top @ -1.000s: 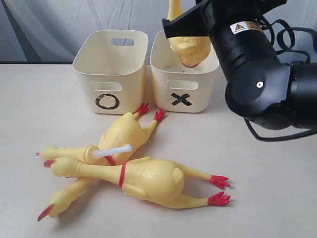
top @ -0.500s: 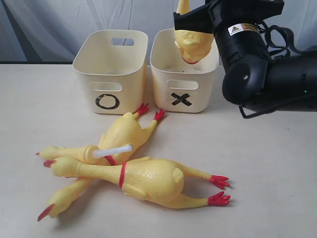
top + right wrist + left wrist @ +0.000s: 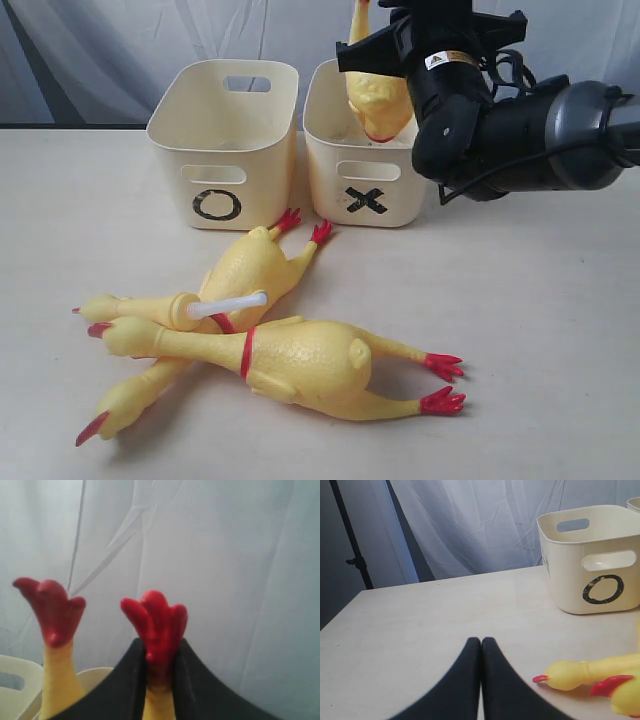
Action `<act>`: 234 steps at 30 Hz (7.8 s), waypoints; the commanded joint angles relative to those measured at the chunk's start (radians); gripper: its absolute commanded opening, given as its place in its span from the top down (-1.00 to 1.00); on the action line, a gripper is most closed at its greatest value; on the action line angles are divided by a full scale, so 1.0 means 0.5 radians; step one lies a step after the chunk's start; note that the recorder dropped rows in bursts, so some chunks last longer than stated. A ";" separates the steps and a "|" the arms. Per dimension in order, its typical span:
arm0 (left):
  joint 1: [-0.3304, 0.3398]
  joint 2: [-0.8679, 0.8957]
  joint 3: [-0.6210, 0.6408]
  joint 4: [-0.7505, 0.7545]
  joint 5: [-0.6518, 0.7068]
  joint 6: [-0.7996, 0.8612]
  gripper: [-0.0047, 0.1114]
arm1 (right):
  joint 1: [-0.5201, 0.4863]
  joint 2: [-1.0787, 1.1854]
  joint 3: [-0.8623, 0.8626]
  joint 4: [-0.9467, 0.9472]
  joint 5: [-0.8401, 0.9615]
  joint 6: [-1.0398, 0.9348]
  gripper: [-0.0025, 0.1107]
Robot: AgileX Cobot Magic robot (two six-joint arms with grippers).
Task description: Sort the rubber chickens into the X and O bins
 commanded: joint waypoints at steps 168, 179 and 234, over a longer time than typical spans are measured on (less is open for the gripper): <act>-0.001 2.904 -1.454 -0.771 0.613 3.487 -0.11 | -0.056 -2.506 1.502 1.331 2.297 -1.087 0.97; -0.001 3.041 -1.454 -1.074 0.696 3.927 -0.12 | -0.056 -2.506 1.502 1.331 2.297 -1.089 0.97; -0.205 3.458 -1.454 -1.183 0.241 3.927 0.92 | -0.056 -2.506 1.502 1.331 2.296 -1.089 0.97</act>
